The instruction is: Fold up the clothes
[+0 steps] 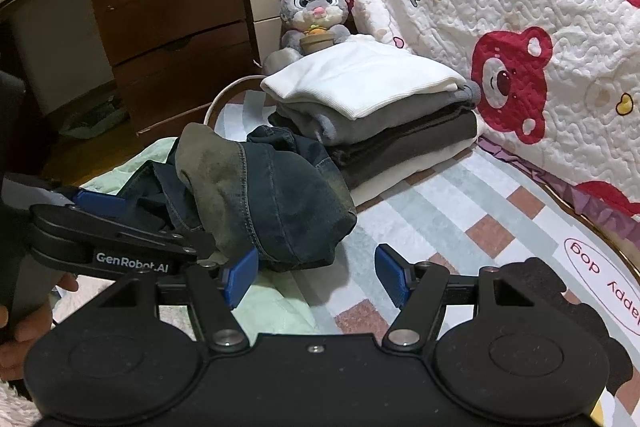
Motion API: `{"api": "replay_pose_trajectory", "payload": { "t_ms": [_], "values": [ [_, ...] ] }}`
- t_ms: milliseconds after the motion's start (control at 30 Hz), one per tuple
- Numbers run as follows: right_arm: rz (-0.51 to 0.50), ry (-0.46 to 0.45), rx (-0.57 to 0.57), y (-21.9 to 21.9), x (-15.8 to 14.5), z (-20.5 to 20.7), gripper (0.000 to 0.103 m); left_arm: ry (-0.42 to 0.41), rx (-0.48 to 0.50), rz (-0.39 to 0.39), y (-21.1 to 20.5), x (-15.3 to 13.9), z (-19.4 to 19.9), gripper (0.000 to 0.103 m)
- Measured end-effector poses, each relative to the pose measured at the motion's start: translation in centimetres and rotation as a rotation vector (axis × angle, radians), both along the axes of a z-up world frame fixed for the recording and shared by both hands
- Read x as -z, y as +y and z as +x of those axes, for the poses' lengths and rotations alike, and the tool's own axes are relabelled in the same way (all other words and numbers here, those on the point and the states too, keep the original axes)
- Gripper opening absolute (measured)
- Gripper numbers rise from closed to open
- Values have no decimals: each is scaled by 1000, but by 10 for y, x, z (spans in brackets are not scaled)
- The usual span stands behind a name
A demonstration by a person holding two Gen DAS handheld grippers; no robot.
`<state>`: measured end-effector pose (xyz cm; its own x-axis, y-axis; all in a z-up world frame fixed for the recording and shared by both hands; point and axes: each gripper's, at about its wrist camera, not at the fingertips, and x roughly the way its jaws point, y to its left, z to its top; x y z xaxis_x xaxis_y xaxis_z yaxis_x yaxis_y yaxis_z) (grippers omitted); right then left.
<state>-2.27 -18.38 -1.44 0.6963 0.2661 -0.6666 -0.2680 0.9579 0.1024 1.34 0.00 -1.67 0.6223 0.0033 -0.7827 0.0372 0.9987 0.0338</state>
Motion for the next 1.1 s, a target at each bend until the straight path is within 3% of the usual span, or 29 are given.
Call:
{"api": "replay_pose_trajectory", "payload": {
  "t_ms": [1100],
  "values": [
    [17,30,0,-8,10,4,72,13,-5,16,-1,6,2,103]
  ]
}}
